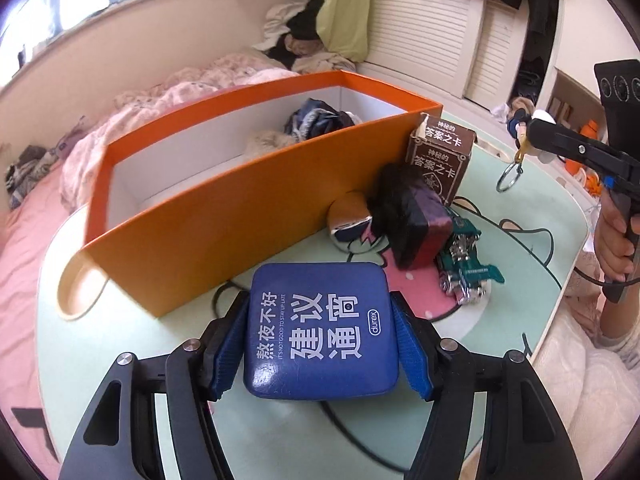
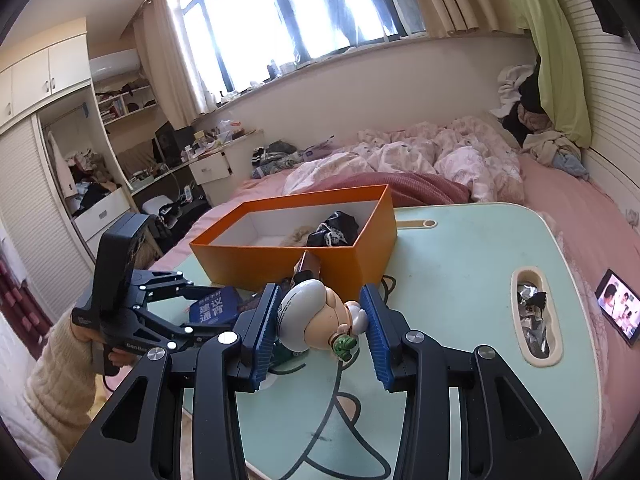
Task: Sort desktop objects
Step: 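Carry the panda and blue tin over the orange box while both grippers open to drop them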
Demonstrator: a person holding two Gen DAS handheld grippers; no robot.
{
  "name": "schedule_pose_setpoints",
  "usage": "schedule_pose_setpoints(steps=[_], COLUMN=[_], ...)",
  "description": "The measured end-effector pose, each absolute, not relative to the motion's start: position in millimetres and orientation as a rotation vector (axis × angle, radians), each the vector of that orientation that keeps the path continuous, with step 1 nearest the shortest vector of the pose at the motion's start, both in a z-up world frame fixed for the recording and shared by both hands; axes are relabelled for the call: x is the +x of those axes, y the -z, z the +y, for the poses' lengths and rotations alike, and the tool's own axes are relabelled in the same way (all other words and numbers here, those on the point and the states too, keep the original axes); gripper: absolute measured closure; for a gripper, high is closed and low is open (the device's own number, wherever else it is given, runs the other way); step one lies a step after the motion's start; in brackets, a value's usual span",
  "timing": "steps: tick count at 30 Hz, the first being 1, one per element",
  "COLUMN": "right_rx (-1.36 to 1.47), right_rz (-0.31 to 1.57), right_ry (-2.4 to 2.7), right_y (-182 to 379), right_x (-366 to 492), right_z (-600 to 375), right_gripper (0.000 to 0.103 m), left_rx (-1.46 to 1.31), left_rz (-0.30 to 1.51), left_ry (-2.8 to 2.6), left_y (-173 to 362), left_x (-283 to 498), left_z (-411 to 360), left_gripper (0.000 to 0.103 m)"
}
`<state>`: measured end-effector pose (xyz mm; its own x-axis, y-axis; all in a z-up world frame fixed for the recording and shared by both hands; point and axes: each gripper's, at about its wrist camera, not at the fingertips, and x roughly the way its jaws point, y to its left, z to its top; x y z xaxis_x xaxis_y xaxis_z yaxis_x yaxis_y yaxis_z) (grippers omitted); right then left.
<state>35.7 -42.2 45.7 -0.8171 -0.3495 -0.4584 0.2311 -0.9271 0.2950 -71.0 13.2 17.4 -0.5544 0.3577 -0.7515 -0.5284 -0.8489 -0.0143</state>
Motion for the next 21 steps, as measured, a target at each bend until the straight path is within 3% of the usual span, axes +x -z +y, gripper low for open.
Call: schedule_pose_setpoints(steps=[7, 14, 18, 21], right_rx=[0.740, 0.712, 0.793, 0.998], right_rz=[-0.305, -0.328, -0.311, -0.285], right_ry=[2.684, 2.709, 2.766, 2.721], right_y=[-64, -102, -93, -65], right_x=[21, -45, -93, -120], right_z=[-61, -89, -97, -99], right_gripper=[0.061, 0.061, 0.061, 0.058], left_rx=[-0.899, -0.801, -0.856, -1.065], left_rz=[0.125, -0.014, -0.149, -0.210], left_ry=[-2.489, -2.625, -2.684, -2.686], left_y=[-60, -106, -100, -71], left_x=[-43, -96, -136, -159], left_z=[-10, -6, -15, -16], left_gripper=[0.037, 0.037, 0.036, 0.031])
